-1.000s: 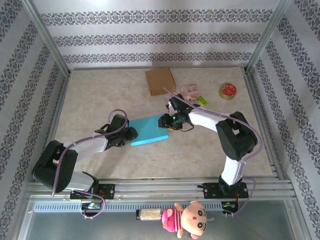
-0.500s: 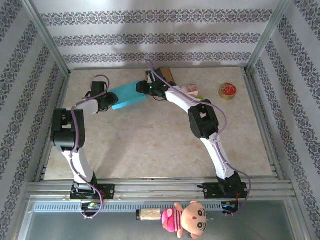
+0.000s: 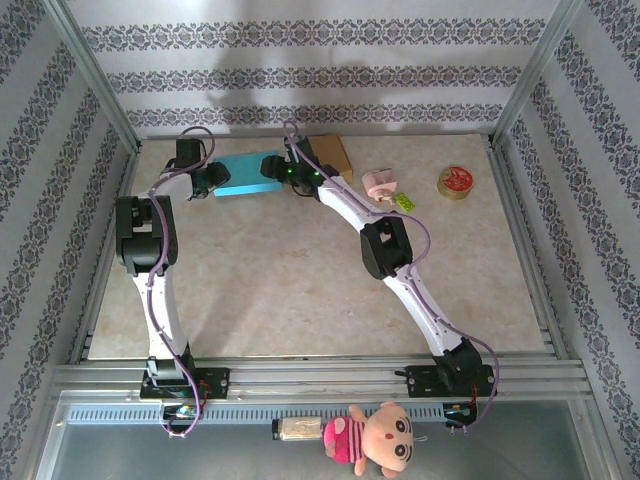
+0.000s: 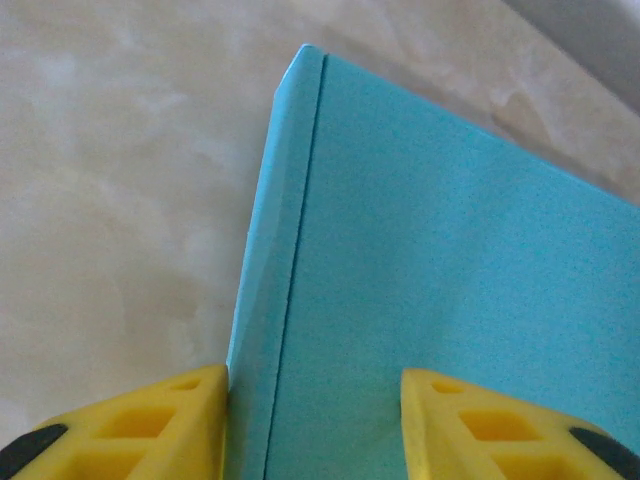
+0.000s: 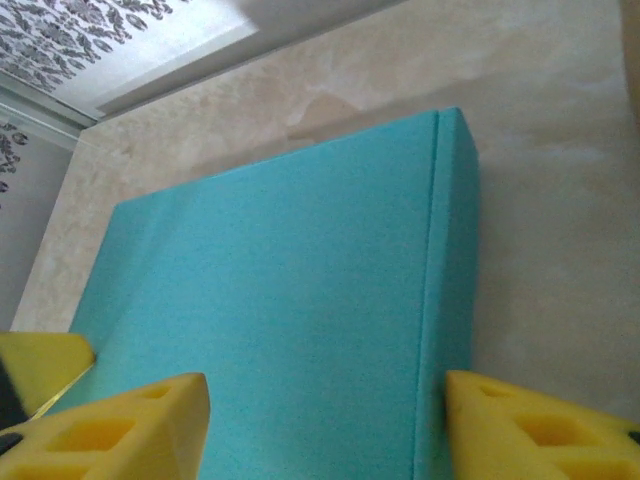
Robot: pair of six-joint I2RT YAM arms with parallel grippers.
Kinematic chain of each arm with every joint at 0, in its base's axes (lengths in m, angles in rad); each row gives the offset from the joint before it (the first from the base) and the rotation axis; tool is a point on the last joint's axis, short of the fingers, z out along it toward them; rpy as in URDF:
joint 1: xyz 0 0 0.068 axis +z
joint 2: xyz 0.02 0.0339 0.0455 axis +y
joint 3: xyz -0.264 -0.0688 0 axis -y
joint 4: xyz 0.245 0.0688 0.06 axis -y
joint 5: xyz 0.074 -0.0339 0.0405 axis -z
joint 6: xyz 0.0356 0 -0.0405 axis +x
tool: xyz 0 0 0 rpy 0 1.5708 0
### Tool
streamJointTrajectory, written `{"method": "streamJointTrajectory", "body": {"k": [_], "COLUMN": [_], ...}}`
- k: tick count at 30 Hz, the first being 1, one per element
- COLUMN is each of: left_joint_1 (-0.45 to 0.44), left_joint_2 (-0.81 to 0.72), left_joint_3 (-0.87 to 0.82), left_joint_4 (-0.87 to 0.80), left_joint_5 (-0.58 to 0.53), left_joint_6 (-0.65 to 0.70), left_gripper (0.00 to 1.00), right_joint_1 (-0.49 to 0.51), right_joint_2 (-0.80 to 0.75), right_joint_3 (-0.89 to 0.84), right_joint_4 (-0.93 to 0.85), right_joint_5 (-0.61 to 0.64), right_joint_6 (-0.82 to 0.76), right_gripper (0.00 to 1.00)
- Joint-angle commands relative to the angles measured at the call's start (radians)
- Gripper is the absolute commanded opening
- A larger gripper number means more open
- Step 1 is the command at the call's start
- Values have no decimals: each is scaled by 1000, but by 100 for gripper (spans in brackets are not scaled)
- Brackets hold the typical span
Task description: Fold the paper box
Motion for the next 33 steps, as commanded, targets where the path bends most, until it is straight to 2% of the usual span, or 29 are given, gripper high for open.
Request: {"method": "streamJointTrajectory", "body": {"k": [1, 4, 9, 17, 19, 20, 23, 26, 30, 33], "left_joint_1": [-5, 0, 3, 11, 11, 11, 11, 9, -10, -48], "left_joint_2": [30, 33, 11, -123, -186, -215, -343, -529, -807, -999], "left_joint_3": [28, 29, 19, -28, -55, -70, -135, -273, -477, -602], "left_joint_4": [-73, -118, -142, -145, -137, -133, -116, -25, 89, 73], "left_joint_5": [40, 30, 24, -6, -11, -11, 9, 62, 124, 95], "left_joint_6": [28, 41, 64, 67, 63, 61, 32, -32, -94, -94], "left_gripper": [51, 60, 70, 88, 91, 91, 92, 93, 97, 99], "right_joint_1": [64, 55, 53, 38, 34, 32, 23, 21, 15, -2], "right_joint_2": [-37, -89, -182, -285, -315, -330, -396, -527, -779, -988], "right_joint_3": [-1, -80, -173, -194, -198, -203, -227, -324, -562, -784], "right_joint_4": [-5, -4, -11, -42, -47, -47, -56, -49, -16, 10], "right_joint_5": [-64, -75, -25, -2, -3, -8, -26, -35, -5, 32], "right_joint_6": [6, 25, -38, -107, -129, -138, -160, -218, -353, -440], "right_gripper": [67, 71, 75, 85, 96, 98, 98, 98, 98, 98]}}
